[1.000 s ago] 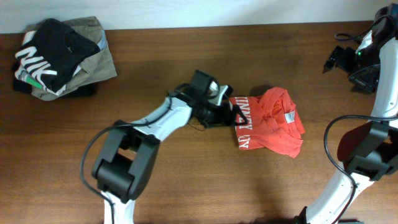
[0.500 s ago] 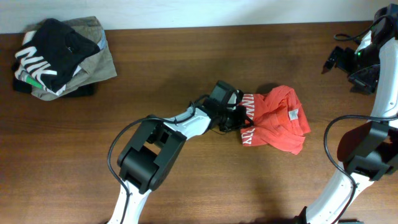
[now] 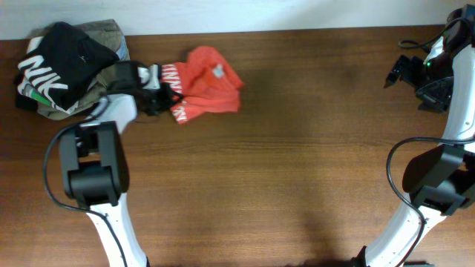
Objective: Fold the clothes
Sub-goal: 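Carry the bundle with the left gripper onto the clothes stack top-left, then release the bundle and press it flat on the stack with the left gripper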
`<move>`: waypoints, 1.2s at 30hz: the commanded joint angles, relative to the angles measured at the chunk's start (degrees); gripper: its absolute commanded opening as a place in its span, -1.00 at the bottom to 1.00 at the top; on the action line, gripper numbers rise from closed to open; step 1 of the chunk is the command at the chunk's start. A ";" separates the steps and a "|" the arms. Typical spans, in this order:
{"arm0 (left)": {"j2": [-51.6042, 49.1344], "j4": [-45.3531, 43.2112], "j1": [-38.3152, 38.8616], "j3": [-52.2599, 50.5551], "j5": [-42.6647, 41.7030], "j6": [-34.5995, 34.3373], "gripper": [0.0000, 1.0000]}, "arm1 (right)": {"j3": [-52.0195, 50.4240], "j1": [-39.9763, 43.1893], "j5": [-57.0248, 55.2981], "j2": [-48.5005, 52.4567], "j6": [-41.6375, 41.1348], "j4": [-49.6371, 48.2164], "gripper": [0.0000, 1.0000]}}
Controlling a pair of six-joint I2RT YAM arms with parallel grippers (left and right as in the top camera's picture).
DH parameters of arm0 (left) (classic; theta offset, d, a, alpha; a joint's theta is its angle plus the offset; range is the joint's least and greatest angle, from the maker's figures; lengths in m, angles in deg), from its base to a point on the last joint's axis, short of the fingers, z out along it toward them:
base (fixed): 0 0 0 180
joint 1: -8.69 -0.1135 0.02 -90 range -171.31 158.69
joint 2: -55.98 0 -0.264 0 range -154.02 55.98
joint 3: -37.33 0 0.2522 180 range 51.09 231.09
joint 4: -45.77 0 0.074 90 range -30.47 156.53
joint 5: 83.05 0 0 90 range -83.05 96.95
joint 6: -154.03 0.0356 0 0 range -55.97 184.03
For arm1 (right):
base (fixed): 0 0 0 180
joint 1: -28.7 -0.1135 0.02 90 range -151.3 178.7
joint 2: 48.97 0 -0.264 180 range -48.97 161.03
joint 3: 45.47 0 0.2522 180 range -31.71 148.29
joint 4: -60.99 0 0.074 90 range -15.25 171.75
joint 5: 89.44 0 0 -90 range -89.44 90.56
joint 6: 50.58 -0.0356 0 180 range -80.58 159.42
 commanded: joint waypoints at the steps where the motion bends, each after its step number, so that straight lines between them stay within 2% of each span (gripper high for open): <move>1: -1.75 8.11 -5.81 9.27 7.15 12.70 -0.99 | 0.48 -0.09 0.35 -0.04 0.50 0.13 0.97; 3: -1.75 15.63 -7.56 17.79 12.59 16.52 -0.99 | 0.48 -0.09 0.35 -0.04 0.50 0.13 0.97; 6: -1.75 24.63 -9.27 31.61 19.80 17.55 -0.99 | 0.48 -0.09 0.35 -0.04 0.50 0.15 0.97; 9: -1.75 30.05 -11.17 43.63 20.98 17.59 -0.99 | 0.48 -0.09 0.35 -0.04 0.50 0.15 0.98; 12: -1.75 32.33 -12.81 50.21 21.51 15.50 -0.99 | 0.48 -0.09 0.35 -0.04 0.50 0.13 0.97; 23: -4.83 32.68 -21.94 51.32 22.53 14.47 -0.99 | 0.48 -0.09 0.35 -0.04 0.50 0.13 0.97; 26: -7.02 33.14 -23.63 51.28 29.57 10.51 -0.99 | 0.48 -0.09 0.33 -0.04 0.50 0.15 0.97; 28: -8.28 33.40 -24.94 51.28 31.58 10.40 -0.98 | 0.48 -0.09 0.35 -0.04 0.50 0.13 0.97; 29: -9.09 33.79 -25.79 51.28 31.98 9.92 -0.73 | 0.48 -0.09 0.35 -0.04 0.50 0.13 0.98; 31: -10.32 34.64 -27.30 51.28 31.91 8.02 -0.63 | 0.48 -0.09 0.35 -0.04 0.50 0.13 0.97; 32: -10.51 34.75 -28.17 51.28 31.87 6.78 -0.17 | 0.48 -0.09 0.35 -0.04 0.50 0.15 0.97; 34: -9.66 34.64 -28.83 51.74 31.87 4.04 -0.05 | 0.48 -0.09 0.35 -0.04 0.50 0.13 0.97; 35: -9.01 34.67 -29.00 52.43 31.87 2.78 0.08 | 0.48 -0.09 0.35 -0.04 0.50 0.15 0.97; 36: -7.72 34.62 -29.11 53.75 31.91 2.54 0.53 | 0.48 -0.09 0.35 -0.04 0.50 0.13 0.97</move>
